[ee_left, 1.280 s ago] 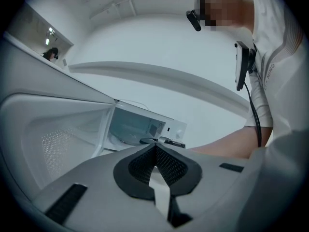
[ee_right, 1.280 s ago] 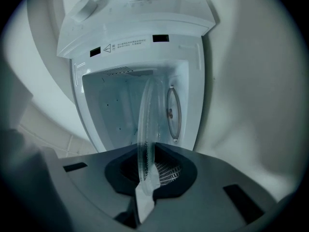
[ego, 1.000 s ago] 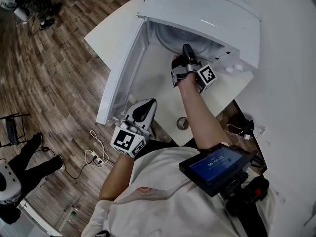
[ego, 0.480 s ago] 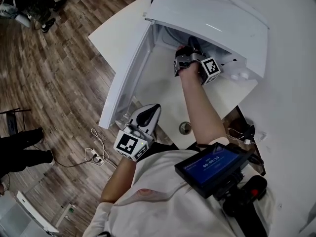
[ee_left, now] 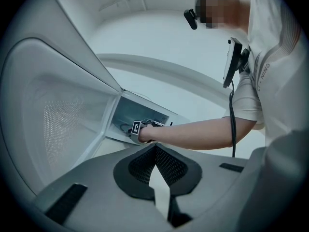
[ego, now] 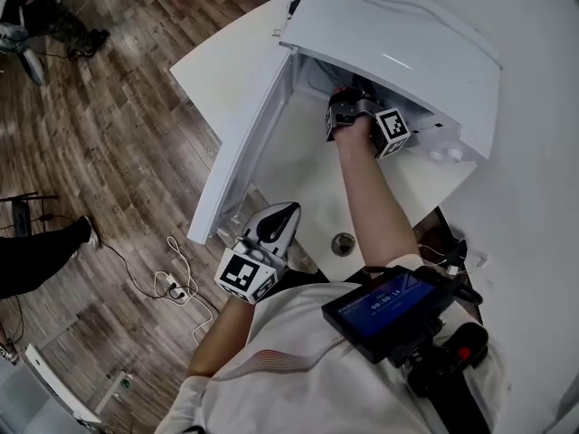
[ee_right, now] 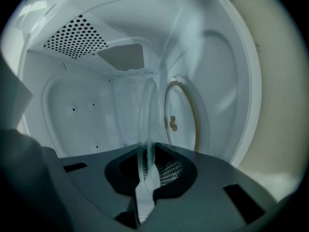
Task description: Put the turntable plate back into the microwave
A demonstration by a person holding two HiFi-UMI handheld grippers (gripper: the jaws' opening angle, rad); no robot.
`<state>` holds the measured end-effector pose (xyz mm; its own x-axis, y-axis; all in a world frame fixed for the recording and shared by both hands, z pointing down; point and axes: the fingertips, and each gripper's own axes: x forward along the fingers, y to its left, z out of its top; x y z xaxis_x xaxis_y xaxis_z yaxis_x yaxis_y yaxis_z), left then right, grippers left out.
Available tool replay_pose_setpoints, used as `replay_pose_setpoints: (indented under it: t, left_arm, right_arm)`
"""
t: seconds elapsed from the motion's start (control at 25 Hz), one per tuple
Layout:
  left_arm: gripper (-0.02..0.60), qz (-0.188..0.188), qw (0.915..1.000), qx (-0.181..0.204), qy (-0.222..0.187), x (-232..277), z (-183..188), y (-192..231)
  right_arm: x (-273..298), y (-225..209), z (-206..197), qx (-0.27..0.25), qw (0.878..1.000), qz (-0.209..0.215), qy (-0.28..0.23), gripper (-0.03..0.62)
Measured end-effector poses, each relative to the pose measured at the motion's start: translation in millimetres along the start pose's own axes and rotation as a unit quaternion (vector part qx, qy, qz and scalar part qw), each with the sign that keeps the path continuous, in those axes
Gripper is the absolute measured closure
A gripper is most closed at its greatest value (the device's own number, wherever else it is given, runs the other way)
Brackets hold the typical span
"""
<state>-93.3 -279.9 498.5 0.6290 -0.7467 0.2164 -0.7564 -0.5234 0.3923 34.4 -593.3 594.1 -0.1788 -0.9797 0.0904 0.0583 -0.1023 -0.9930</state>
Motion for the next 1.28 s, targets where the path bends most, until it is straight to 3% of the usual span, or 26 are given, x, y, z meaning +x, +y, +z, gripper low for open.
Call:
replay_pose_setpoints:
  t: [0.44,1.28]
  left_arm:
    - [0.571,0.0,1.0,-0.008,0.001,0,-1,6]
    - [0.571,-0.016,0.9998,-0.013,0.0,-2,-4,0]
  right_arm:
    - [-8,-7,-7,-0.004,1.0,-0.012,0.002,0.565]
    - [-21,-7,-4,-0.008,0.996,-0.088,0.027,0.565]
